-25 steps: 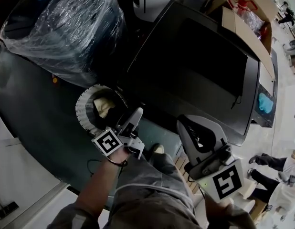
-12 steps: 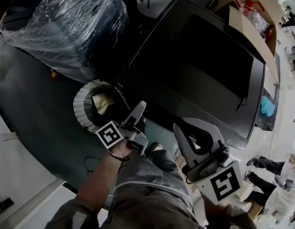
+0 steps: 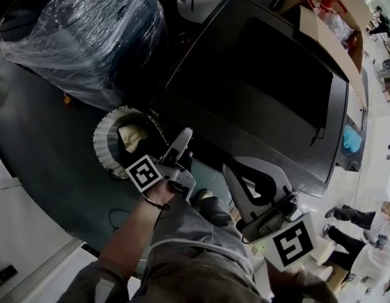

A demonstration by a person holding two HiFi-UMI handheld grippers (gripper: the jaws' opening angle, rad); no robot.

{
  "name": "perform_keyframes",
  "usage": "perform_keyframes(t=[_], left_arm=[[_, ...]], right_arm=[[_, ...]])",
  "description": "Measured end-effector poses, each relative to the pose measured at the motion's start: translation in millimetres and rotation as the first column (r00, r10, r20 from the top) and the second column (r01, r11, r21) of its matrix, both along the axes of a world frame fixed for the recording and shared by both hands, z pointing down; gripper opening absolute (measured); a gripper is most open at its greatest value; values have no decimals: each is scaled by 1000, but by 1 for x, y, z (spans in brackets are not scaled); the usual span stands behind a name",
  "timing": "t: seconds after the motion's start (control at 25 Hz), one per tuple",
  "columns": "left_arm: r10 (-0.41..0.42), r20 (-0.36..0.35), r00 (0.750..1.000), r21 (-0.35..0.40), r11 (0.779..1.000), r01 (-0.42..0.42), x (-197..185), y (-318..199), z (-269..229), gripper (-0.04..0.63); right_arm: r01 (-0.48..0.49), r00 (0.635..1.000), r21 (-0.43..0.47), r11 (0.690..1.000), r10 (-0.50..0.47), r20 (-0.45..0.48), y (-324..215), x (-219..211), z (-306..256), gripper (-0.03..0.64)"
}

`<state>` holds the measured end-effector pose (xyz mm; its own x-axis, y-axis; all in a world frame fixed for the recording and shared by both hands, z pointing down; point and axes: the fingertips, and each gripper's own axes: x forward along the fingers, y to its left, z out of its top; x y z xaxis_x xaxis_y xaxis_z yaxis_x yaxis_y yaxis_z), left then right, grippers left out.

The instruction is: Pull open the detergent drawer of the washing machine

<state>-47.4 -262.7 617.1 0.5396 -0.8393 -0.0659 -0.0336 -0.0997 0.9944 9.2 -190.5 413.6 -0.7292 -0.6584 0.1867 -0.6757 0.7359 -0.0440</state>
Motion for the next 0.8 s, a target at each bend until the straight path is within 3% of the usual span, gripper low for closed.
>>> perform_keyframes(t=[0.44, 0.8], left_arm=[[16, -39, 999, -20, 1000, -17, -1, 4, 2, 445], [28, -27, 999, -39, 999, -29, -14, 34, 0, 443]], right_arm=[[1, 1000, -4, 1000, -1, 0, 3, -2, 3, 34], [17, 1000, -27, 1000, -17, 1, 10, -10, 0, 34]])
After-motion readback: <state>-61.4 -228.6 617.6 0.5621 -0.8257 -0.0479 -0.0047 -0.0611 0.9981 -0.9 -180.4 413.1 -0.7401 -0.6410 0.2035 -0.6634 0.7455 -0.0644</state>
